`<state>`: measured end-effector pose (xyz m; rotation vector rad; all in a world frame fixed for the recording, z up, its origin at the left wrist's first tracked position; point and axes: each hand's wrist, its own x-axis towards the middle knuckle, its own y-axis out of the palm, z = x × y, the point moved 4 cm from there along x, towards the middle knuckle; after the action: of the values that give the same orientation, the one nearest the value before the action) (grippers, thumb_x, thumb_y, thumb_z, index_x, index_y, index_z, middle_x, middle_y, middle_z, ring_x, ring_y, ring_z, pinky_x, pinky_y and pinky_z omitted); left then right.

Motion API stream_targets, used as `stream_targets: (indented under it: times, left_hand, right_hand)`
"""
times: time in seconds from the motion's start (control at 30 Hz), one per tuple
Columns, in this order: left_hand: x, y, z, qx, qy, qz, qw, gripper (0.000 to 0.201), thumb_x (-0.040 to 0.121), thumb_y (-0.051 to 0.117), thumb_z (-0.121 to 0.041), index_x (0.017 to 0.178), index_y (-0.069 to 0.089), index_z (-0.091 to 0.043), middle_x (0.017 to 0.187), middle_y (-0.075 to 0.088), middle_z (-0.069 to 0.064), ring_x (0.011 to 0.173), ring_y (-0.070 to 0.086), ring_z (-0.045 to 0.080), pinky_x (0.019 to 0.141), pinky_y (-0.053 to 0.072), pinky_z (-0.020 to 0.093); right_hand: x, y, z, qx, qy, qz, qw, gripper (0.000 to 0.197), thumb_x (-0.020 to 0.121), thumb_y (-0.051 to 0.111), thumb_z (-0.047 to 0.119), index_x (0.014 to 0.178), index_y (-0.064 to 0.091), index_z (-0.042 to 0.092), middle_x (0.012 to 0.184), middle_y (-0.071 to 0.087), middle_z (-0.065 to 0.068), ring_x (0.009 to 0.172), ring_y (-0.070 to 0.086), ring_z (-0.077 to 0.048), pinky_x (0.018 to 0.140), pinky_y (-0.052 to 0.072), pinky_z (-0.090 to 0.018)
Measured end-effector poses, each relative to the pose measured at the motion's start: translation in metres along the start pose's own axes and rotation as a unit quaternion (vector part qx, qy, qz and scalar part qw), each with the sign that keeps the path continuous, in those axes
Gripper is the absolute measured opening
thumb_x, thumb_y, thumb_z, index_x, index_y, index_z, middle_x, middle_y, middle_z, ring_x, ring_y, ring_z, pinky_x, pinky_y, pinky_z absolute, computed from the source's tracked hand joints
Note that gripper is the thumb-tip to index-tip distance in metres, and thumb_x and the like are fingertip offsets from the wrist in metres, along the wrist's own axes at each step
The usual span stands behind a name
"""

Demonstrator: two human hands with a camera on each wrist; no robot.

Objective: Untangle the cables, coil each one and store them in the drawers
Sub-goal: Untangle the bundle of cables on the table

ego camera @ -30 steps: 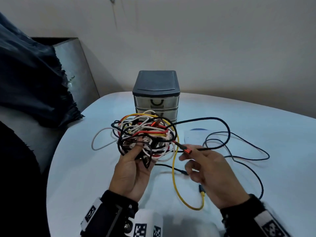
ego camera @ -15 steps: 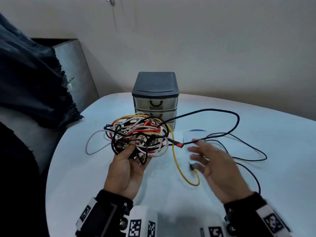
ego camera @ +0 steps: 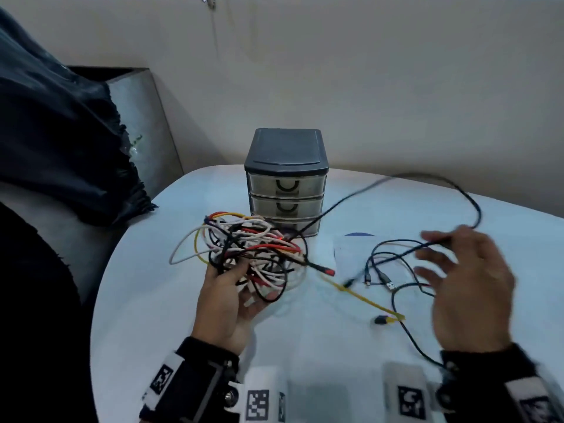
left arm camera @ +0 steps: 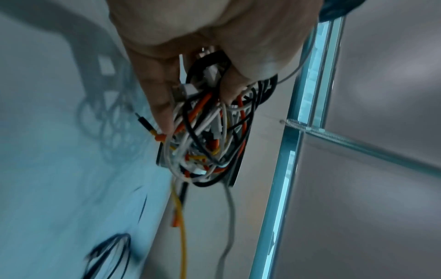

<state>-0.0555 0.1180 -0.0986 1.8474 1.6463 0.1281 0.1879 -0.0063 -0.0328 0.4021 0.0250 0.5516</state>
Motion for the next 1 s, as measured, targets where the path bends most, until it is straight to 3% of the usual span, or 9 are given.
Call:
stream_targets:
  times: [0.13, 0.2, 0.33, 0.5, 0.6, 0.67, 0.73, 0.8, 1.0]
  left_hand:
    - [0.006, -0.015, -0.018, -0.063, -0.011, 0.021, 0.998, 0.024, 0.097, 0.047, -0.014, 0.113, 0.065, -0.013, 0.102, 0.068, 0.007, 0.081, 0.064, 0.02, 0.091, 0.047, 0.044]
    - [0.006, -0.016, -0.021, -0.078, -0.012, 0.045, 0.996, 0.022, 0.098, 0.044, -0.014, 0.1, 0.066, -0.017, 0.097, 0.069, 0.003, 0.086, 0.063, 0.021, 0.091, 0.047, 0.045]
    - [0.0, -0.004, -0.019, -0.071, -0.006, 0.091, 0.993, 0.026, 0.092, 0.047, -0.013, 0.1, 0.072, -0.016, 0.1, 0.071, 0.008, 0.092, 0.066, 0.027, 0.103, 0.04, 0.055]
    - [-0.007, 0.006, -0.01, -0.035, 0.005, 0.141, 0.989, 0.034, 0.076, 0.052, -0.008, 0.105, 0.069, -0.015, 0.092, 0.074, 0.008, 0.069, 0.07, 0.021, 0.056, 0.058, 0.033]
    - [-0.006, 0.005, -0.01, -0.02, 0.006, 0.144, 0.989, 0.032, 0.08, 0.051, -0.006, 0.105, 0.069, -0.017, 0.093, 0.073, 0.009, 0.066, 0.068, 0.02, 0.051, 0.054, 0.031]
    - [-0.005, 0.002, -0.014, -0.019, 0.011, 0.138, 0.99, 0.033, 0.089, 0.046, -0.002, 0.099, 0.071, -0.02, 0.092, 0.072, 0.008, 0.065, 0.067, 0.02, 0.049, 0.053, 0.03]
    - [-0.005, 0.0, -0.018, -0.015, 0.019, 0.138, 0.99, 0.034, 0.092, 0.044, -0.002, 0.103, 0.069, -0.021, 0.096, 0.072, 0.007, 0.066, 0.067, 0.02, 0.05, 0.053, 0.03]
    - [-0.007, 0.001, -0.02, -0.013, 0.026, 0.142, 0.989, 0.037, 0.084, 0.051, -0.005, 0.115, 0.065, -0.019, 0.103, 0.072, 0.008, 0.071, 0.069, 0.021, 0.053, 0.054, 0.032]
    - [-0.018, 0.015, -0.01, -0.027, -0.002, 0.151, 0.988, 0.031, 0.081, 0.054, -0.011, 0.11, 0.066, -0.016, 0.089, 0.072, 0.006, 0.065, 0.068, 0.018, 0.049, 0.052, 0.028]
  right_hand:
    - [0.029, -0.029, -0.001, -0.092, 0.071, 0.003, 0.993, 0.023, 0.101, 0.05, 0.017, 0.079, 0.057, 0.016, 0.066, 0.07, -0.003, 0.059, 0.063, -0.016, 0.068, 0.054, -0.034]
    - [0.033, -0.036, -0.019, -0.181, 0.106, 0.006, 0.978, 0.004, 0.097, 0.059, 0.015, 0.099, 0.061, 0.012, 0.092, 0.073, -0.014, 0.076, 0.066, -0.021, 0.072, 0.052, -0.037]
    - [0.016, -0.022, -0.027, -0.427, 0.008, 0.062, 0.902, 0.056, 0.091, 0.067, 0.031, 0.141, 0.043, 0.025, 0.146, 0.046, -0.001, 0.133, 0.041, -0.018, 0.109, 0.035, -0.036]
    - [-0.024, 0.026, -0.026, -0.448, -0.178, 0.233, 0.845, 0.051, 0.098, 0.045, 0.047, 0.147, 0.036, 0.037, 0.156, 0.031, 0.016, 0.147, 0.015, 0.001, 0.123, 0.009, -0.038]
    - [-0.027, 0.03, -0.038, -0.428, -0.134, 0.318, 0.835, 0.038, 0.093, 0.041, 0.053, 0.131, 0.048, 0.049, 0.141, 0.042, 0.036, 0.142, 0.023, 0.009, 0.123, -0.005, -0.036]
    - [-0.024, 0.027, -0.032, -0.408, -0.134, 0.32, 0.845, 0.019, 0.095, 0.048, 0.047, 0.101, 0.064, 0.039, 0.103, 0.065, 0.027, 0.114, 0.056, 0.002, 0.122, 0.013, -0.034]
    - [-0.023, 0.024, -0.022, -0.381, -0.139, 0.324, 0.855, 0.016, 0.097, 0.06, 0.032, 0.082, 0.068, 0.033, 0.081, 0.067, 0.017, 0.086, 0.063, -0.006, 0.095, 0.039, -0.016]
    - [-0.025, 0.025, -0.012, -0.365, -0.151, 0.333, 0.856, 0.014, 0.091, 0.068, 0.02, 0.08, 0.071, 0.028, 0.077, 0.067, 0.013, 0.08, 0.063, -0.009, 0.072, 0.041, -0.008]
    - [-0.028, 0.03, -0.018, -0.354, -0.176, 0.324, 0.86, 0.014, 0.089, 0.07, 0.015, 0.084, 0.074, 0.027, 0.074, 0.063, 0.013, 0.072, 0.057, -0.013, 0.065, 0.04, -0.011]
